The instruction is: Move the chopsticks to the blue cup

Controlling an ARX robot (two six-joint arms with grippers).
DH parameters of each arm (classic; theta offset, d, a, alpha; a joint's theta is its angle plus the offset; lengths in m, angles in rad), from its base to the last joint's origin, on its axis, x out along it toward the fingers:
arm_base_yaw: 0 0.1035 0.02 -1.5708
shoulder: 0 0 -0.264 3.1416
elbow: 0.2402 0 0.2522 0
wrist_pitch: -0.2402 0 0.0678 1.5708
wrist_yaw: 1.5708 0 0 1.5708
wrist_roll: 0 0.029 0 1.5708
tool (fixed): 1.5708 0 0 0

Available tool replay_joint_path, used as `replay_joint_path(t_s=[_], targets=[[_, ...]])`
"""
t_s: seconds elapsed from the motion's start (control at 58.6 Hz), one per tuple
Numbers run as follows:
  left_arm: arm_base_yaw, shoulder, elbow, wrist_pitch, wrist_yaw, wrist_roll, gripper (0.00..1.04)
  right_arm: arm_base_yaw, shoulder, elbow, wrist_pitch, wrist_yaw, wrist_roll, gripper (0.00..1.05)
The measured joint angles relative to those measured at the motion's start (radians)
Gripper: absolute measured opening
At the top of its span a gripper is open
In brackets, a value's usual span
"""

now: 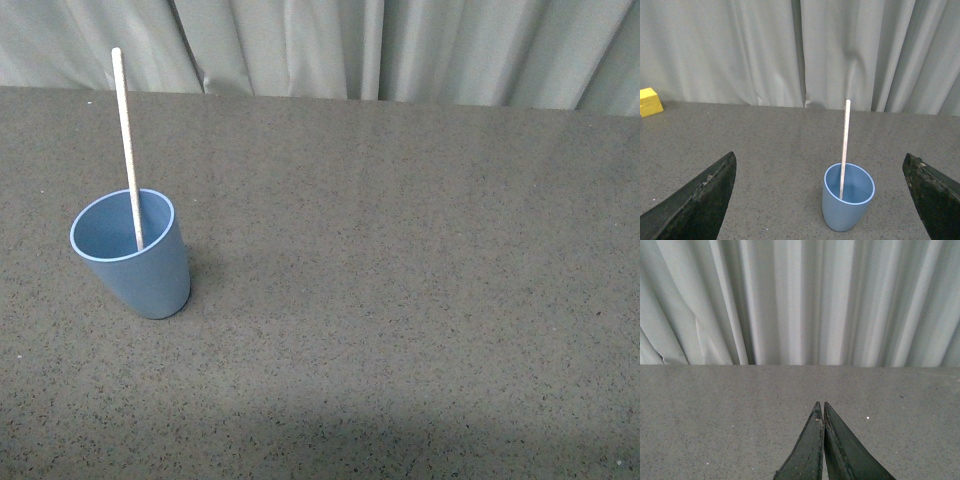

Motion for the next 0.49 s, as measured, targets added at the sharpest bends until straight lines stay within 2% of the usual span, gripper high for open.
replay_joint_path(t_s=[0.495], targets=[[0.0, 0.0, 0.0, 0.0, 0.0, 0.0, 0.98, 0.0, -0.148, 0.0, -0.147, 0.0, 0.0, 0.01]])
